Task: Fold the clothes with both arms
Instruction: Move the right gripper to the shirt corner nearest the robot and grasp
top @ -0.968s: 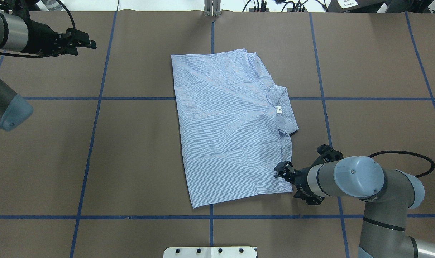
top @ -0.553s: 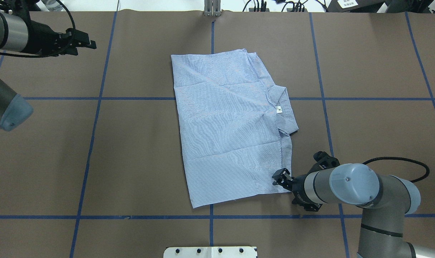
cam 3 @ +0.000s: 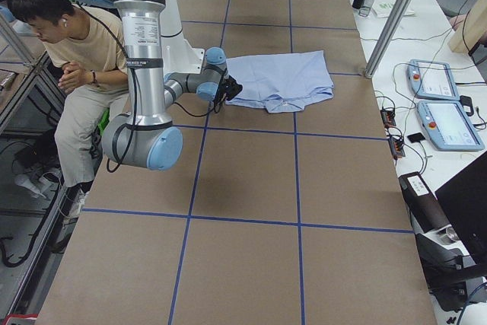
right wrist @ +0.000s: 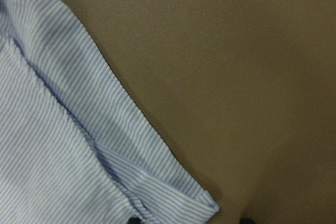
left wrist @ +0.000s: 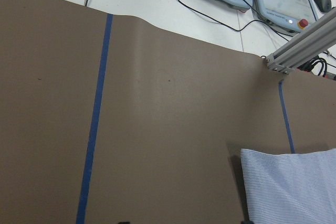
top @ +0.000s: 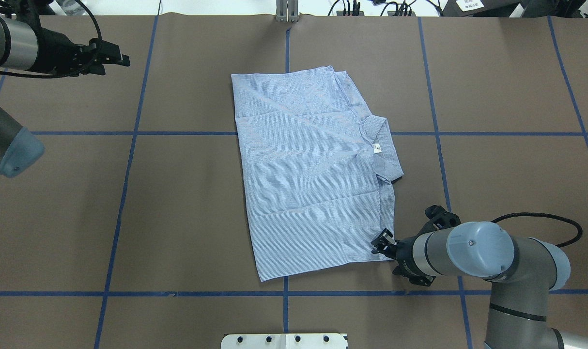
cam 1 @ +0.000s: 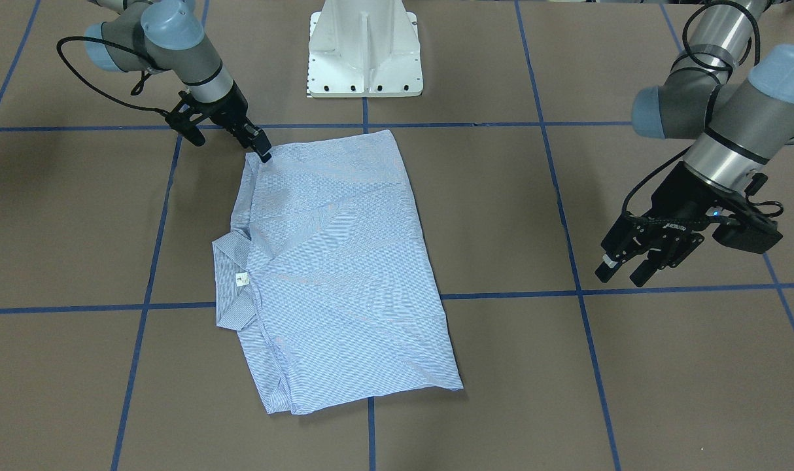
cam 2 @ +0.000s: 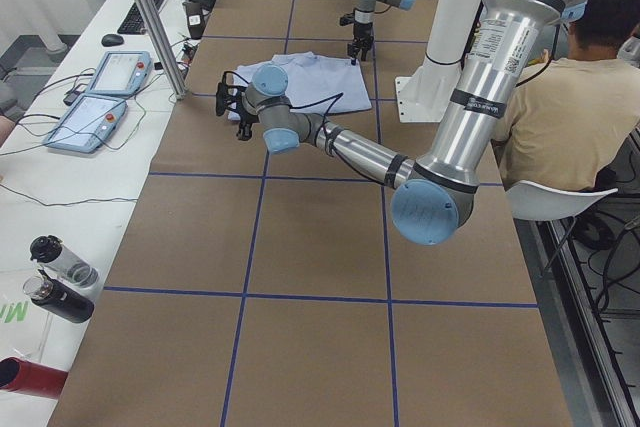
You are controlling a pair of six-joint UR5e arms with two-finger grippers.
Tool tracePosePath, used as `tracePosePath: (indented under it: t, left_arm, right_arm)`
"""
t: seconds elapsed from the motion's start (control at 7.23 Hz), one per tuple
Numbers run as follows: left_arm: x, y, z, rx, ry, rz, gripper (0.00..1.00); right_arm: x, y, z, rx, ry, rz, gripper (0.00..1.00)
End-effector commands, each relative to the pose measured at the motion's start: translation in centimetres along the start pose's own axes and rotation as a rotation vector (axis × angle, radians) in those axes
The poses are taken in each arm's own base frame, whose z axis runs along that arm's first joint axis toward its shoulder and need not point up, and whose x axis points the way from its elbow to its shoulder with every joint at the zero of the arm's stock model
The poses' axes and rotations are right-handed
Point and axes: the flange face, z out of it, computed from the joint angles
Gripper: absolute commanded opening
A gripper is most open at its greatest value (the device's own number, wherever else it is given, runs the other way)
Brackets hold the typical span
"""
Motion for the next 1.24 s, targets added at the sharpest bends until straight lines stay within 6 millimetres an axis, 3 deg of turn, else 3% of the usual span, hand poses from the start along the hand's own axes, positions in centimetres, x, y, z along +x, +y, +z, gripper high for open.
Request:
tracePosePath:
  t: [0.0, 0.55, 0.83, 0.97, 1.11]
  left_arm:
    - [0.0, 0.0, 0.0, 0.000, 0.000, 0.000, 0.76]
    - [-0.3, 0.1, 0.0, -0.002, -0.004, -0.002, 0.76]
    - [-0.8, 0.4, 0.0, -0.005, -0.009, -0.005, 0.76]
    - [-0.8, 0.4, 0.0, -0.005, -0.009, -0.005, 0.76]
    - [-0.8, 0.4, 0.0, -0.005, -0.009, -0.005, 0.76]
  right_arm:
    - [-0.7, 0.2, -1.3, -0.015, -0.020, 0.000, 0.00]
    - [-0.7, 0.0, -1.2, -0.010, -0.017, -0.001, 0.00]
    - [-1.6, -2.0, -2.1, 0.015, -0.039, 0.019, 0.48]
    - [-1.8, -2.4, -2.3, 0.022, -0.041, 0.025, 0.61]
    - [-2.0, -2.5, -2.4, 0.023, -0.044, 0.028, 0.67]
